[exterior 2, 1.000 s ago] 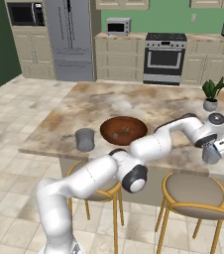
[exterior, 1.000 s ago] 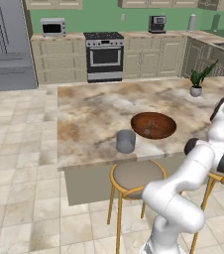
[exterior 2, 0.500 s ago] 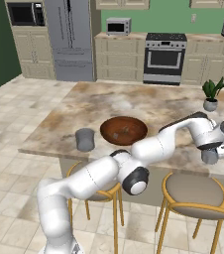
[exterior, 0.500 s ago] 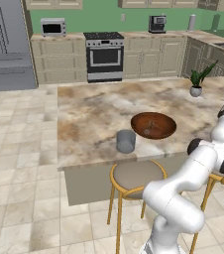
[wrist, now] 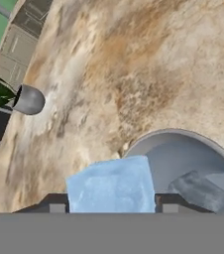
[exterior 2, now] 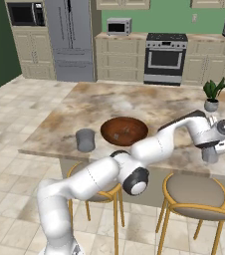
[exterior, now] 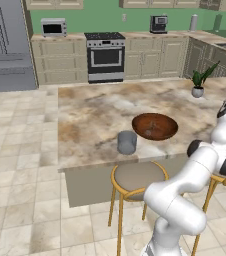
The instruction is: There are four ice cubes in the ice bowl. Place two ice cubes in each glass of water.
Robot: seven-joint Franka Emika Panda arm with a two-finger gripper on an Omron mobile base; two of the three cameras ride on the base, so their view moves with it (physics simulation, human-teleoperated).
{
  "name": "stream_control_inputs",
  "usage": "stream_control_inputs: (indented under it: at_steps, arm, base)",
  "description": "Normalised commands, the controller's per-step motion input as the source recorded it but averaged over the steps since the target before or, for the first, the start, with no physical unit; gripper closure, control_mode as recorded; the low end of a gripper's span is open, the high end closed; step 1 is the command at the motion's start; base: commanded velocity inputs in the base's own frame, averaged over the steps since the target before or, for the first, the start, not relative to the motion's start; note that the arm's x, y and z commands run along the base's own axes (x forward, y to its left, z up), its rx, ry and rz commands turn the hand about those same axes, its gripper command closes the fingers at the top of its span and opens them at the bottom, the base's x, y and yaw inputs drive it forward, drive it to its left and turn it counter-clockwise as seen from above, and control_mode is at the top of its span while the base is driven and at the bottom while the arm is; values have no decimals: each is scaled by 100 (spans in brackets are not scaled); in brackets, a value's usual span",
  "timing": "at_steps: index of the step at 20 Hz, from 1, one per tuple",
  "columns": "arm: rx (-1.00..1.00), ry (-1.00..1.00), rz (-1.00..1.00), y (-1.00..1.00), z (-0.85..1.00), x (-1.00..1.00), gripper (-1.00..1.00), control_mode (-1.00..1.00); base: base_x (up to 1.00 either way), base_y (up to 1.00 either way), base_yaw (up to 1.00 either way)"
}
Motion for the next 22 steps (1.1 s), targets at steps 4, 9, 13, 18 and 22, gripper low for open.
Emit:
stream_control_inputs:
  at_steps: [4, 9, 13, 18, 22]
  arm:
    - [9, -2, 0, -35, 0, 17, -100, -100]
    - [8, -2, 0, -45, 0, 1, -100, -100]
    - [8, -12, 0, -39, 3, -29, -100, -100]
    - [2, -16, 4, -1, 2, -80, -100, -100]
    - [0, -18, 8, 16, 7, -94, -100, -100]
  base:
    - [0, 0, 0]
    - [0, 0, 0]
    - [0, 0, 0]
    - [0, 0, 0]
    - [0, 0, 0]
